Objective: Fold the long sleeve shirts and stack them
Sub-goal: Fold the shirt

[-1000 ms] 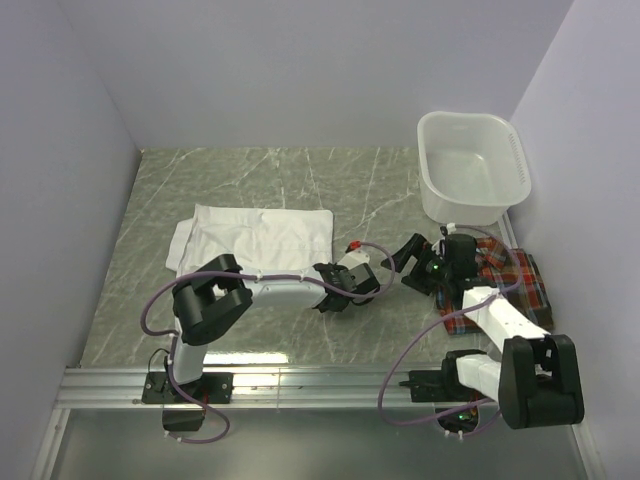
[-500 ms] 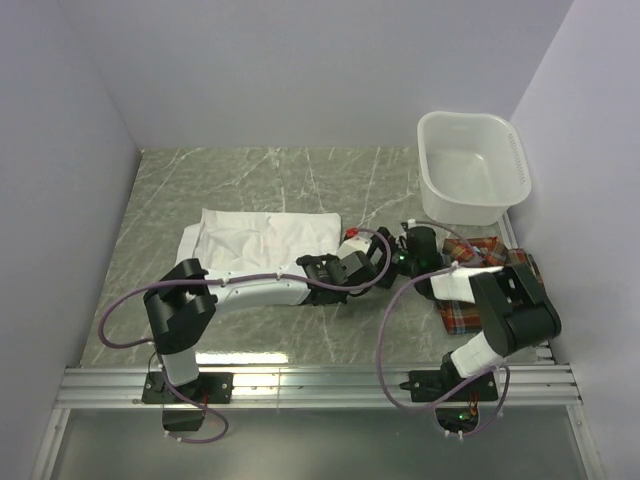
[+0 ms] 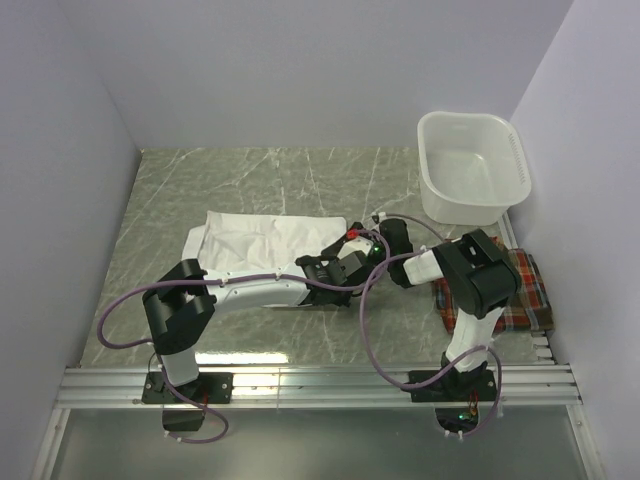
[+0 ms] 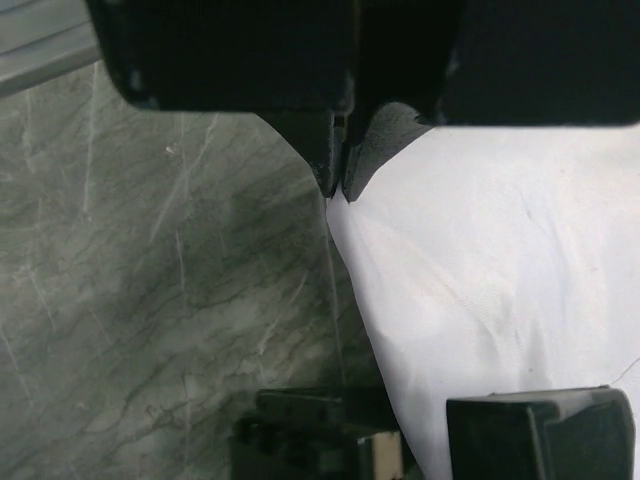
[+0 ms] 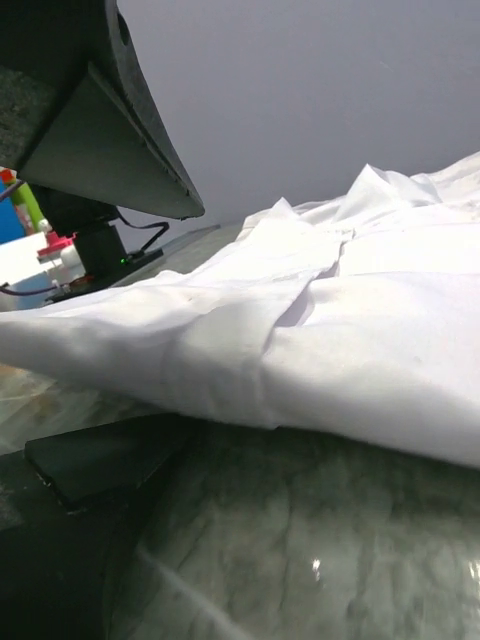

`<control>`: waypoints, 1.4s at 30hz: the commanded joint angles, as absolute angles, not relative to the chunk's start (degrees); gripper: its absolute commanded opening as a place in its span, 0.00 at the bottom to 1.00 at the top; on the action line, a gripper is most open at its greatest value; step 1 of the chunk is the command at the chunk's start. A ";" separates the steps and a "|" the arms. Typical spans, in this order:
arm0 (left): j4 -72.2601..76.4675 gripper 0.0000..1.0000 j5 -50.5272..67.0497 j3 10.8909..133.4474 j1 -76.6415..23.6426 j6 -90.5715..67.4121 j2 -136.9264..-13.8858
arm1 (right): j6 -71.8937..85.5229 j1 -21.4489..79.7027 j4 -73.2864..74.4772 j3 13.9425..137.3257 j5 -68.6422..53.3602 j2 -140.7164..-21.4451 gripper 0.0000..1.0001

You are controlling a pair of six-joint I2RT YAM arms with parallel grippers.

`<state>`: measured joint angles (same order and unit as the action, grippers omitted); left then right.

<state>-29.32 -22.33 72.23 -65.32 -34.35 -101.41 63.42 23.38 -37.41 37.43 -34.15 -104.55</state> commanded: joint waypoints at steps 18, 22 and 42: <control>-25.93 0.49 -12.92 78.40 -65.30 -39.46 -95.37 | 54.17 24.61 -30.96 42.00 -33.31 -105.30 0.00; -26.54 0.64 -11.87 75.77 -64.34 -40.69 -89.93 | 45.99 23.03 -20.42 44.55 -32.43 -102.14 0.00; -21.28 0.64 3.34 45.80 -18.73 -41.13 -66.71 | 10.91 17.14 36.37 74.77 -9.42 -97.38 0.00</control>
